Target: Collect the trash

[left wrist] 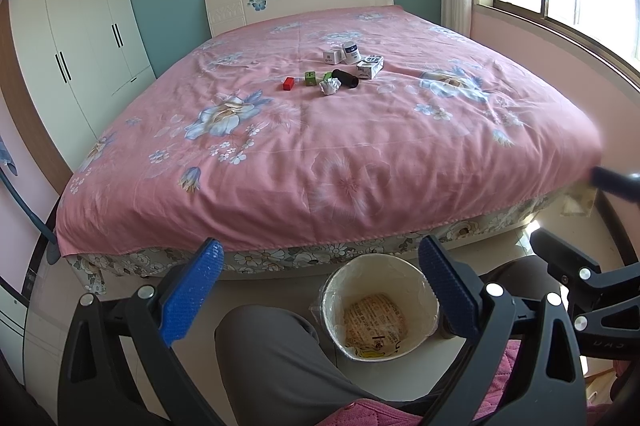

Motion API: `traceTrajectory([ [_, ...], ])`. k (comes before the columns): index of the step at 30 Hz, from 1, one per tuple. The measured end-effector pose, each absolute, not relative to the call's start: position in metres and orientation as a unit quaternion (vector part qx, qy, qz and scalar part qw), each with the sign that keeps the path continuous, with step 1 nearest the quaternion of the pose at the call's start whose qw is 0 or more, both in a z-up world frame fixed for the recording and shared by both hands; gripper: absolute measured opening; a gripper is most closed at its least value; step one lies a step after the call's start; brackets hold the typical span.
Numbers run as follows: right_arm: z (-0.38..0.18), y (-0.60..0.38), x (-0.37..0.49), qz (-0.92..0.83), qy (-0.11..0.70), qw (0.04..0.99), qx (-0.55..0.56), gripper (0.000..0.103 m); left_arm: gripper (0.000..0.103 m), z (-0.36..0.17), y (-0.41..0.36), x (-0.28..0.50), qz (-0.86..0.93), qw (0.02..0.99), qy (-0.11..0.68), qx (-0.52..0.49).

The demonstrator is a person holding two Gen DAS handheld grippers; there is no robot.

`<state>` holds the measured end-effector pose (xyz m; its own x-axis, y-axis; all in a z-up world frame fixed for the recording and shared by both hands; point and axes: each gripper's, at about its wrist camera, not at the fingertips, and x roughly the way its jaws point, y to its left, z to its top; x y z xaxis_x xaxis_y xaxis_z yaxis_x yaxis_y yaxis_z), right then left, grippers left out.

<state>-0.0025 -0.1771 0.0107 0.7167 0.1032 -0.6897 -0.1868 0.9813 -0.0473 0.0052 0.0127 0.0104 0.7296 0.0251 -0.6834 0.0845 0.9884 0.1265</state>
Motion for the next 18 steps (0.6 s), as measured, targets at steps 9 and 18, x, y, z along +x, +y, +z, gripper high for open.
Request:
traceTrajectory([
  [9, 0.0105, -0.1771, -0.0027, 0.078, 0.368, 0.925, -0.057, 0.097, 0.099, 0.0108, 0.0133, 0.0057, -0.016, 0.927, 0.367, 0.075],
  [18, 0.0118, -0.1765, -0.0015, 0.079, 0.368, 0.925, -0.057, 0.097, 0.099, 0.0101, 0.0127, 0.0053, -0.017, 0.927, 0.368, 0.075],
])
